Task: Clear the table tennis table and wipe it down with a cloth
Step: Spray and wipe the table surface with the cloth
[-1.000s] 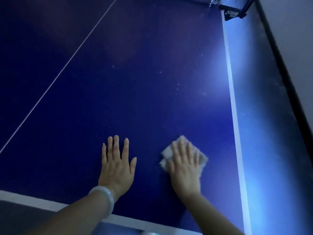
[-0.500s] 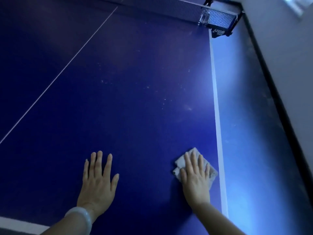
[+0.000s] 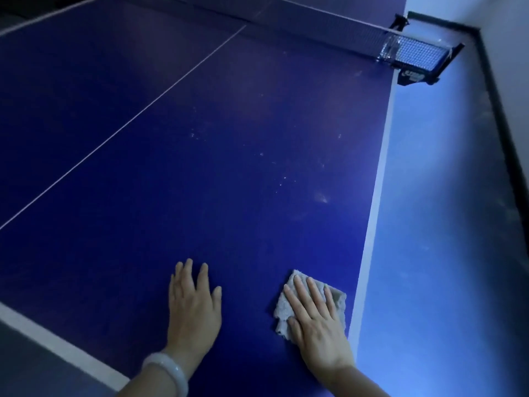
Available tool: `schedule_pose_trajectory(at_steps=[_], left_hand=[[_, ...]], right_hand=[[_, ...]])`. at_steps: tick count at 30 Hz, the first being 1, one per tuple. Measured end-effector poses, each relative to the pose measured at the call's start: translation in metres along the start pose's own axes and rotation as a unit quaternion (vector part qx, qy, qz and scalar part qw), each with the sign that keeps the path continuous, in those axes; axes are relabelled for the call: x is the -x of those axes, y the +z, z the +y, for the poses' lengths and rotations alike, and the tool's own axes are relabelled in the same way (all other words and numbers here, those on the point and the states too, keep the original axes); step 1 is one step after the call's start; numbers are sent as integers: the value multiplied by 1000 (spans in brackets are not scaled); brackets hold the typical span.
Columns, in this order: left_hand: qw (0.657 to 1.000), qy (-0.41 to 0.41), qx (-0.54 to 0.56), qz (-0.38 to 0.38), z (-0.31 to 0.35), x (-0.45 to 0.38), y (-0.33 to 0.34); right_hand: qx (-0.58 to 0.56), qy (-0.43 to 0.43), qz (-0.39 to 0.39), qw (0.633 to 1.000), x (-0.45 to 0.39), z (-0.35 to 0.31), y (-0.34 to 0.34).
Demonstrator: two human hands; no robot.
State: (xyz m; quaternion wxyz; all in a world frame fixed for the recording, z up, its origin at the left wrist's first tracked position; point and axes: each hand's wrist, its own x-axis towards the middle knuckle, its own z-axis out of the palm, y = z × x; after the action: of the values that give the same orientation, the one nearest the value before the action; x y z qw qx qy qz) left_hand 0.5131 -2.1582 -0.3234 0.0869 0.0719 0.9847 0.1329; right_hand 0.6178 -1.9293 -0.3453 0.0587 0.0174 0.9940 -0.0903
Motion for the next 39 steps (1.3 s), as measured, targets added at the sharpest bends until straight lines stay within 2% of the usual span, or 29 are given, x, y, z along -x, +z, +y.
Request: schedule_pose_trajectory(at_steps=[6,9,12,14,16,18,19,20,22,24,26,28,29,31,32,33,34,36,39], left_hand=[[978,-197,38,55,83,9,36],[973,-217,-14,82,93,6,44],[970,-225,-41,80,93,5,49],[969,-228,-43,79,92,3,52],[969,-231,-37,84,92,1,54],[968,-231,-37,93,91,1,57],[967,-232,-42,98,91,1,57],[966,-232,-46,103,90,0,58],[965,-233,-49,110,90,0,59],[965,-231,-54,109,90,0,59],[965,-232,-55,105,91,0,59],[965,-235,-50,106,91,-1,58],[965,-235,-52,104,91,0,58],[965,-237,-62,98,92,0,59],[964,-239,-63,97,92,0,59],[964,-241,-63,96,92,0,60],[964,-242,-65,94,91,0,60],[964,-239,-70,89,91,0,60],[964,-242,-73,87,89,-1,60]], right_hand=[[33,-93,-12,995,-6,36,-9],[42,-189,-17,981,-17,67,-8],[53,-207,-15,977,-56,111,-19],[41,-132,13,990,-94,139,-27],[8,16,38,999,-126,153,-34],[-19,143,48,988,-142,141,-34],[-22,152,52,987,-143,126,-33],[-14,114,58,992,-140,109,-30],[22,-56,57,997,-122,78,-21],[41,-250,26,967,-100,69,-11],[63,-366,-11,929,-103,86,-17],[122,-369,0,921,-135,113,-27],[132,-317,11,939,-153,128,-33],[81,-130,20,988,-181,156,-47],[42,-31,17,998,-185,162,-51],[14,35,20,999,-183,159,-50],[8,59,33,998,-177,149,-45],[22,4,65,998,-154,117,-34],[44,-216,47,974,-123,63,-21]])
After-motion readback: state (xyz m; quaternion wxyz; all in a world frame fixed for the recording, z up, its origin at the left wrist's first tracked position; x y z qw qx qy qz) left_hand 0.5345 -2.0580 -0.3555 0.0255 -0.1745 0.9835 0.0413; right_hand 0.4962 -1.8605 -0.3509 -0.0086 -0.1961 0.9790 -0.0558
